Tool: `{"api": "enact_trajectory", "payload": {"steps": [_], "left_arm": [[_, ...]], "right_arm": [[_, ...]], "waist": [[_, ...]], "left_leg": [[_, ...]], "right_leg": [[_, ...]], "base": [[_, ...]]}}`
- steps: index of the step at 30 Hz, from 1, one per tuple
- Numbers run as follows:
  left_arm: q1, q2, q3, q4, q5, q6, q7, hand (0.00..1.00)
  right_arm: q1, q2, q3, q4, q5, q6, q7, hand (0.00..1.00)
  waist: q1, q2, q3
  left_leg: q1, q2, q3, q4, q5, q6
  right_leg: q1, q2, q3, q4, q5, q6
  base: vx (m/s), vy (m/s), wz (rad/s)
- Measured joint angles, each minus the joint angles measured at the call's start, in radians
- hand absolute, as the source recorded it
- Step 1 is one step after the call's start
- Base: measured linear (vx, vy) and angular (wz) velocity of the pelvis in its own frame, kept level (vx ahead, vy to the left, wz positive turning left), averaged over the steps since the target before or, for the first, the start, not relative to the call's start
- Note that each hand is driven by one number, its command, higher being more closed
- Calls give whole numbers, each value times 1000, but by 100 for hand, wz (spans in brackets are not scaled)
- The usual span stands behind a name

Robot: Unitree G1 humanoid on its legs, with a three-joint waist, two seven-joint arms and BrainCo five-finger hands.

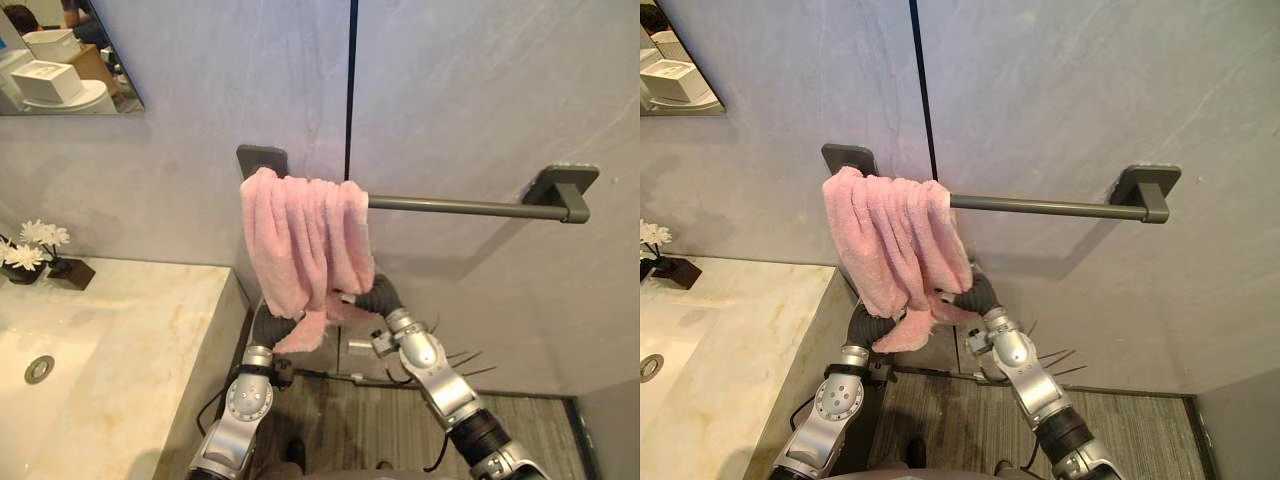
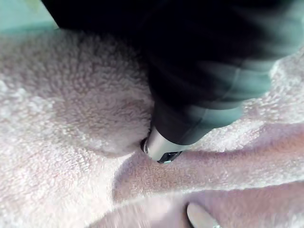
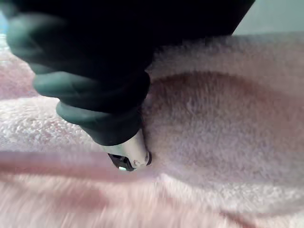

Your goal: Organize washtable

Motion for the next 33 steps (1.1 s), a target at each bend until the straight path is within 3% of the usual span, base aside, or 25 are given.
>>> {"api": "enact_trajectory", "payload": {"steps": [10,23,33], "left_arm": [[-2,-69,2,-11,-40,-1,-57,100],[-24,-105,-5,-15,-72,6,-127,100],[-51,-106,-10,10,-74,14,-131,100]], "right_arm": [[133,35,-130,-68,-21,-19,-11,100],[167,115,-227,-66,-19,-42,-11,100],[159,124,-248,-55,-12,-41,-11,100]], "waist": [[-8,-10,-4],[-59,-16,-2],[-91,-16,-2]], "left_leg": [[15,0,34,-8,-2,0],[19,-1,85,-2,-26,3],[34,0,97,-2,-40,3]], "right_leg": [[-5,1,31,7,0,1],[-29,0,84,8,-3,5],[-19,1,102,0,-5,8]], "base": [[-27,-2,-9],[15,4,-12],[7,-3,-5]]}}
